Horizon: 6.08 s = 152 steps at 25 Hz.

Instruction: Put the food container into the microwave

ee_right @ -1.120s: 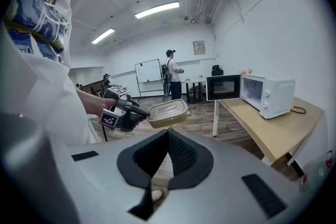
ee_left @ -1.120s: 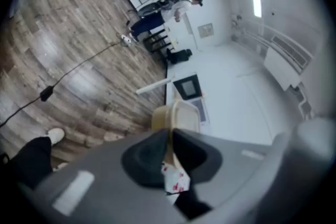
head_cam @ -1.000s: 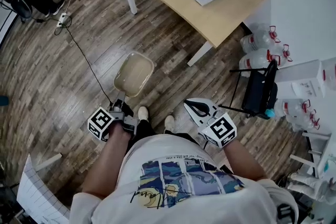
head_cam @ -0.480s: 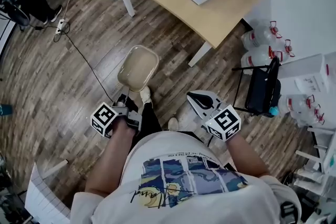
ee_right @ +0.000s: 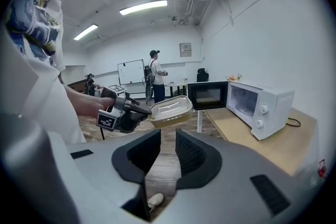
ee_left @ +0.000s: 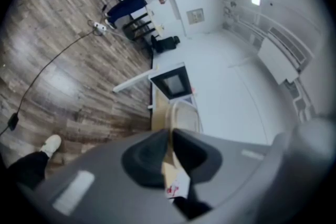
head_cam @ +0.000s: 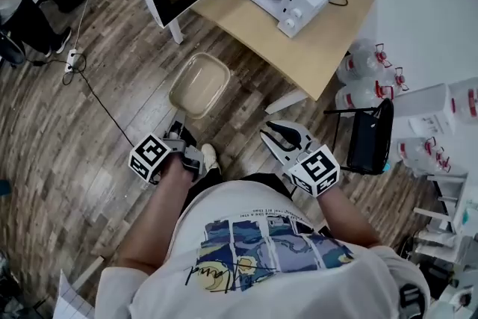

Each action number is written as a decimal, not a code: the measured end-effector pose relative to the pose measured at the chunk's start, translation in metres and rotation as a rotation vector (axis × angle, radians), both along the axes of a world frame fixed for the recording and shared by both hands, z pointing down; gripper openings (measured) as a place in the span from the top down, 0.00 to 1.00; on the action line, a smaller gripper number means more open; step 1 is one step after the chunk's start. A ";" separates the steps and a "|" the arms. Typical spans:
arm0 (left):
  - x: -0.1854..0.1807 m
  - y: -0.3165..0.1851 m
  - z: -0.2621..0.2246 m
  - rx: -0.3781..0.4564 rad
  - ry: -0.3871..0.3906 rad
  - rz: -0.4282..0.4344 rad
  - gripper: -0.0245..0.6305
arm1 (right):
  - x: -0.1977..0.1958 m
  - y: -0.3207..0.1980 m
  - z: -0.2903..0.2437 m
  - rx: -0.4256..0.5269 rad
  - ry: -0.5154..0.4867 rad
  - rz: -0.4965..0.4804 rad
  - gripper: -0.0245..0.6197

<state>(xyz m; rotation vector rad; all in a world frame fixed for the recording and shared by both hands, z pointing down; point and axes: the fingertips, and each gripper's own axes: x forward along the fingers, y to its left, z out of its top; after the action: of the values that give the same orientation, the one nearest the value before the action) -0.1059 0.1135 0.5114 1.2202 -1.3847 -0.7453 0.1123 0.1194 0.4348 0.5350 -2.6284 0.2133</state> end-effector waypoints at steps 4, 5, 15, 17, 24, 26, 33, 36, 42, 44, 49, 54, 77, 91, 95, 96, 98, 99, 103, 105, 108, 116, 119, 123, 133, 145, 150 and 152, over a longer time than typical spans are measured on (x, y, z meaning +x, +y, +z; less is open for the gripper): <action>-0.027 -0.039 -0.002 0.018 0.009 0.040 0.90 | -0.041 -0.016 -0.002 -0.013 -0.002 0.013 0.84; -0.030 -0.047 -0.001 0.019 0.018 0.039 0.90 | -0.047 -0.018 -0.002 -0.017 0.005 0.009 0.84; -0.044 -0.140 0.009 0.020 0.030 0.033 0.90 | -0.069 -0.080 0.000 -0.042 0.019 -0.004 0.87; -0.043 -0.163 0.011 0.015 0.021 0.031 0.90 | -0.071 -0.098 0.003 -0.042 0.012 -0.018 0.88; -0.040 -0.252 0.007 -0.002 -0.036 0.038 0.90 | -0.072 -0.181 -0.003 -0.043 -0.025 -0.063 0.88; -0.035 -0.279 0.007 -0.008 -0.045 0.038 0.90 | -0.067 -0.208 -0.009 -0.039 -0.040 -0.062 0.88; -0.015 -0.373 0.019 -0.034 -0.075 0.058 0.90 | -0.033 -0.282 -0.017 -0.044 -0.063 -0.045 0.88; -0.006 -0.410 0.023 -0.039 -0.084 0.061 0.90 | -0.019 -0.304 -0.015 -0.054 -0.071 -0.036 0.88; 0.010 -0.472 0.036 -0.063 -0.097 0.067 0.90 | 0.012 -0.339 -0.015 -0.055 -0.090 0.010 0.88; 0.014 -0.491 0.042 -0.073 -0.098 0.067 0.90 | 0.024 -0.348 -0.015 -0.058 -0.087 0.020 0.88; 0.025 -0.532 0.056 -0.091 -0.083 0.068 0.90 | 0.041 -0.359 -0.010 -0.072 -0.070 0.021 0.88; 0.035 -0.567 0.065 -0.103 -0.076 0.070 0.90 | 0.053 -0.363 -0.006 -0.089 -0.063 0.026 0.88; 0.049 -0.627 0.082 -0.097 -0.088 0.128 0.79 | 0.059 -0.373 0.012 -0.121 -0.036 0.020 0.88; 0.027 -0.569 0.056 -0.075 -0.188 0.182 0.75 | 0.012 -0.366 0.016 -0.102 -0.041 -0.083 0.89; 0.023 -0.542 0.045 -0.059 -0.182 0.230 0.79 | -0.008 -0.364 0.018 -0.085 -0.037 -0.088 0.90; 0.024 -0.534 0.043 -0.056 -0.186 0.248 0.80 | -0.013 -0.362 0.018 -0.082 -0.035 -0.085 0.90; 0.023 -0.516 0.038 -0.050 -0.200 0.283 0.86 | -0.023 -0.358 0.017 -0.077 -0.035 -0.073 0.91; 0.022 -0.507 0.035 -0.045 -0.202 0.296 0.88 | -0.028 -0.356 0.016 -0.076 -0.037 -0.066 0.92; 0.014 -0.475 0.016 -0.009 -0.186 0.331 0.93 | -0.048 -0.349 0.010 -0.059 -0.044 -0.043 0.93; 0.012 -0.459 0.004 0.019 -0.186 0.358 0.95 | -0.055 -0.346 0.007 -0.045 -0.046 -0.022 0.93; 0.007 -0.435 -0.012 0.067 -0.175 0.389 0.95 | -0.066 -0.338 0.002 -0.033 -0.052 0.013 0.94; -0.013 -0.356 -0.044 0.184 -0.153 0.486 0.95 | -0.096 -0.288 -0.005 -0.023 -0.047 0.044 0.94; -0.024 -0.322 -0.053 0.223 -0.165 0.527 0.95 | -0.106 -0.267 -0.006 -0.034 -0.058 0.060 0.94; -0.036 -0.276 -0.067 0.277 -0.142 0.574 0.95 | -0.118 -0.240 -0.007 -0.025 -0.050 0.085 0.94; -0.066 -0.178 -0.072 0.366 -0.344 0.725 0.95 | -0.147 -0.165 0.005 -0.046 -0.050 0.138 0.94; -0.071 -0.139 -0.079 0.413 -0.556 0.816 0.95 | -0.174 -0.136 -0.003 -0.020 -0.022 0.100 0.95; -0.072 -0.134 -0.083 0.424 -0.589 0.825 0.95 | -0.181 -0.129 -0.002 -0.014 -0.007 0.087 0.95; -0.075 -0.134 -0.084 0.425 -0.608 0.823 0.95 | -0.184 -0.130 -0.006 -0.004 -0.008 0.080 0.95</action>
<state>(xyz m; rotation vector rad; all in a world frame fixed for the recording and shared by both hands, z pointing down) -0.1811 -0.0202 0.4273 2.2835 -1.0259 -0.0619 -0.0718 -0.0105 0.4286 0.6399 -2.6165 0.2467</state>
